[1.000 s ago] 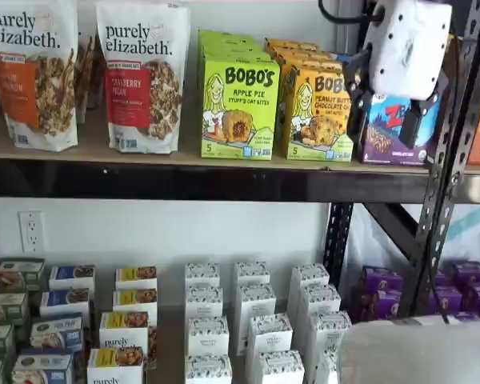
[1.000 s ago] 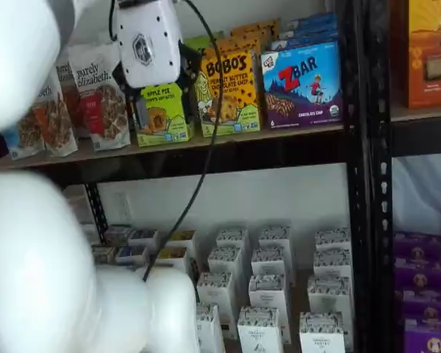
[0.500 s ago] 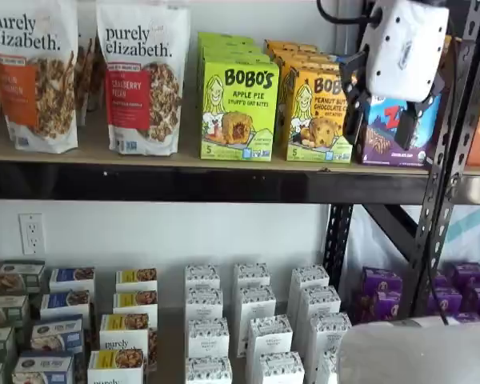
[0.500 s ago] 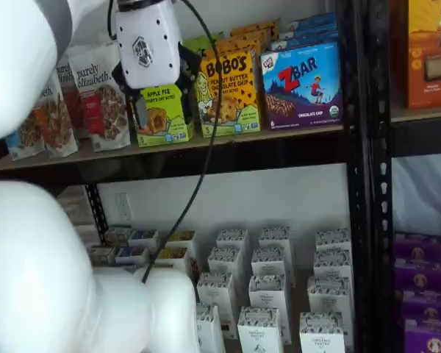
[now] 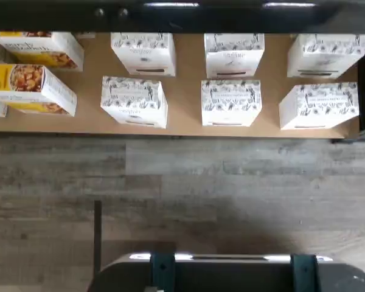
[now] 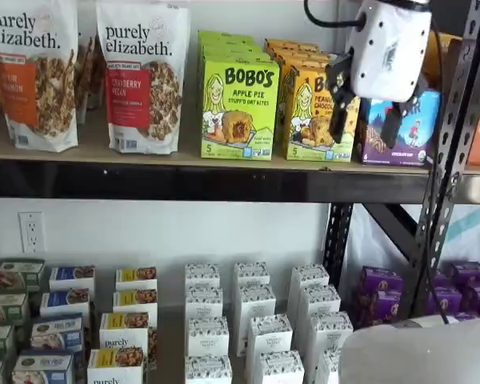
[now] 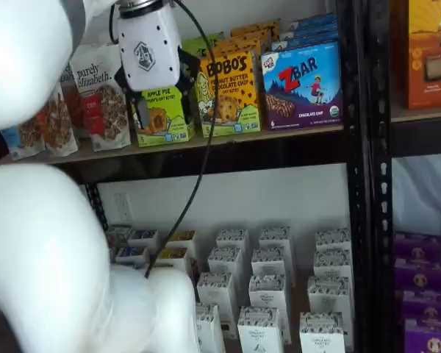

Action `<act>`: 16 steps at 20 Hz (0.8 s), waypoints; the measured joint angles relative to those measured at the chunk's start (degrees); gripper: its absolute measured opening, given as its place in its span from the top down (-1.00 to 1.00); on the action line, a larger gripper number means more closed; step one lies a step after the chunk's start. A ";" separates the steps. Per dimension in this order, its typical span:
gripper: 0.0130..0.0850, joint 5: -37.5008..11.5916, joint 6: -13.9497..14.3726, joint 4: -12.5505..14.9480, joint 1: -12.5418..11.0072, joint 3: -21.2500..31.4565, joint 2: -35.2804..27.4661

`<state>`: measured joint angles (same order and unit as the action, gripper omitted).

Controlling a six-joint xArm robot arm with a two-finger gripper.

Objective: Pick the green box on the top shelf, the fourth from the left

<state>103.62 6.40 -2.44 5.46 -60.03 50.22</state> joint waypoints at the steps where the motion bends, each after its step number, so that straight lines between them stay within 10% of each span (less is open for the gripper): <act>1: -1.00 -0.59 0.45 0.07 0.49 -0.12 -0.43; 16: -1.00 -5.40 8.11 1.90 8.64 -6.01 -10.60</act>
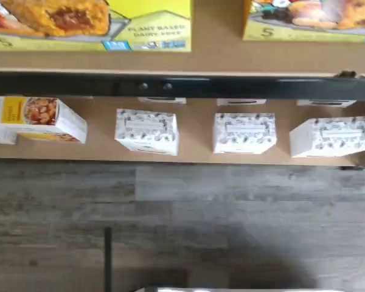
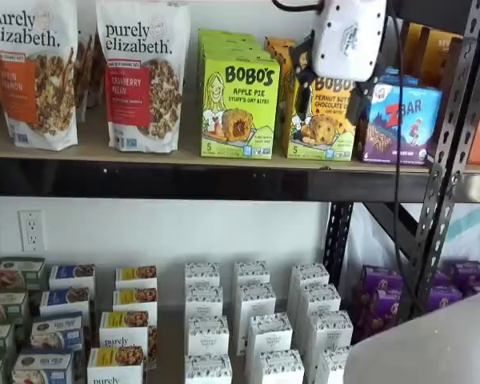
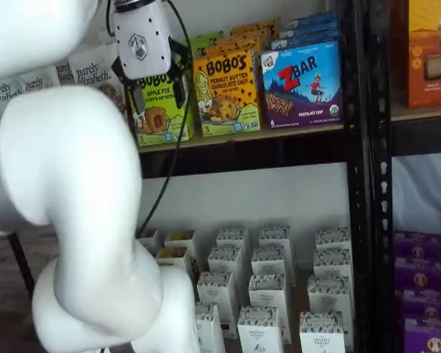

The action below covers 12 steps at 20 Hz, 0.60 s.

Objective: Pick the green box on the top shelf, the fourth from the left

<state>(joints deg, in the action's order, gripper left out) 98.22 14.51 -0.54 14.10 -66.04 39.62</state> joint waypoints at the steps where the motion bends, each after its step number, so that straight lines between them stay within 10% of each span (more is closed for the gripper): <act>1: -1.00 -0.84 0.06 -0.69 -0.04 -0.24 -0.46; 12: -1.00 -7.25 5.62 5.16 6.05 -3.89 -5.87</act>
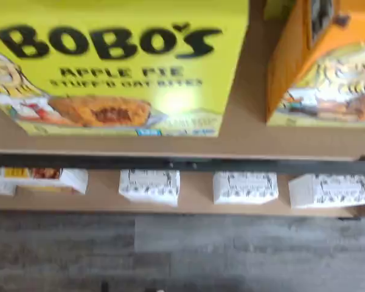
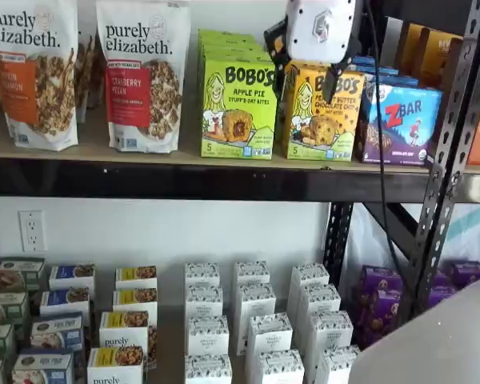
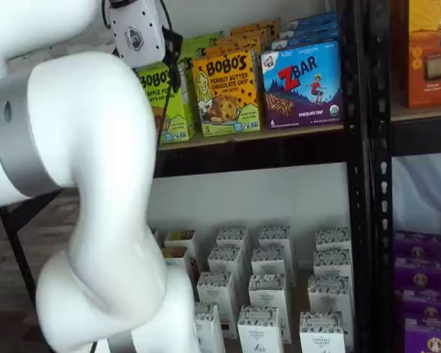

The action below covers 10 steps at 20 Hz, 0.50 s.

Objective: Pick the green box on the top shelf, the fourth from the left

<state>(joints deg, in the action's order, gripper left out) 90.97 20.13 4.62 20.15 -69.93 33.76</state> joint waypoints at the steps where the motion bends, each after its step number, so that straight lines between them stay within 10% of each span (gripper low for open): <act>1: -1.00 -1.25 0.65 0.97 0.63 0.12 -0.08; 10: -1.00 -8.63 -0.05 -1.84 0.02 0.33 -1.22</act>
<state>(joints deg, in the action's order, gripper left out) 82.35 20.08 2.78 20.17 -69.60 32.54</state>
